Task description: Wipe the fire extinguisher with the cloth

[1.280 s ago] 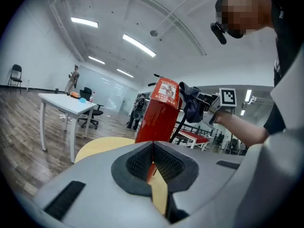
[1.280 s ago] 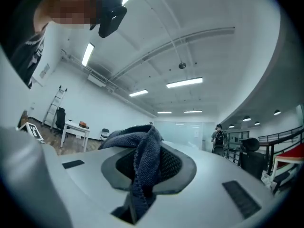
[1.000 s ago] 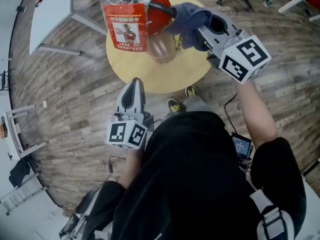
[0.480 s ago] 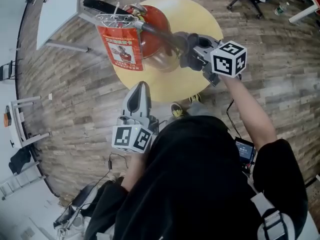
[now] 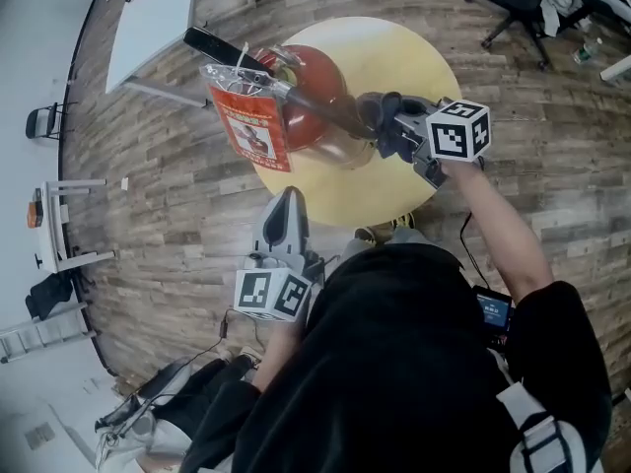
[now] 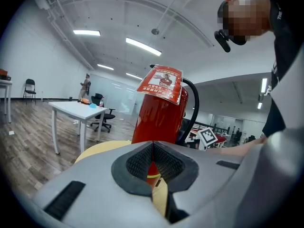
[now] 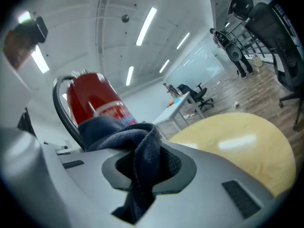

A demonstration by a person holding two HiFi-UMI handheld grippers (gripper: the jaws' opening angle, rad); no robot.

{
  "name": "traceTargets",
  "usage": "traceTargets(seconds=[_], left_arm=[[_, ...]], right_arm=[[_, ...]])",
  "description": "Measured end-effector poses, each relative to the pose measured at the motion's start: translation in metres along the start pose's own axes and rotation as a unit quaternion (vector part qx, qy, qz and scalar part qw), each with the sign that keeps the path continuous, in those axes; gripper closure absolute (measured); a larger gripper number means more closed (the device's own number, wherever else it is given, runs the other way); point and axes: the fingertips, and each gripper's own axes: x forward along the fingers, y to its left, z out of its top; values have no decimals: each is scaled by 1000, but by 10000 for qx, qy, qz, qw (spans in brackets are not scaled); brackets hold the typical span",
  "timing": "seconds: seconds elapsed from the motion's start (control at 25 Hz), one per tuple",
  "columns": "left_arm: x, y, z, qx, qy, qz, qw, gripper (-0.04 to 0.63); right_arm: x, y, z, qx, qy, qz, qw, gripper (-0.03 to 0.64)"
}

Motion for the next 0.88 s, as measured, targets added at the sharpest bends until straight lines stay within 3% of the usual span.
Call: traceTargets(seconds=[0.12, 0.2, 0.28, 0.4, 0.44, 0.52, 0.6, 0.68, 0.8, 0.88], left_arm=[[2, -3, 5, 15, -44, 39, 10000, 572], [5, -7, 6, 27, -52, 51, 10000, 572], [8, -11, 8, 57, -69, 49, 9999, 572], [11, -13, 8, 42, -103, 61, 9999, 572], [10, -13, 7, 24, -117, 70, 9999, 572], [8, -13, 7, 6, -142, 90, 9999, 572], [6, -10, 5, -8, -124, 115, 9999, 572], [4, -7, 1, -19, -49, 157, 9999, 572], [1, -6, -3, -1, 28, 210, 9998, 572], [-1, -5, -3, 7, 57, 249, 9997, 572]], right_arm=[[-12, 63, 84, -24, -1042, 732, 9919, 551], [-21, 113, 141, -750, -1584, 954, 9799, 551], [-25, 162, 174, -1773, -1795, 1143, 9609, 551], [-25, 194, 175, -2973, -1886, 919, 9314, 551], [-28, 189, 170, -3077, -1989, 774, 9273, 551], [-37, 170, 158, -2715, -2187, 713, 9345, 551], [-38, 135, 137, -2382, -1907, 548, 9507, 551], [-23, 90, 96, -2489, -1038, 169, 9628, 551], [-4, 36, 32, -2520, 115, -110, 9676, 551], [1, 19, 9, -2464, 501, -184, 9677, 551]])
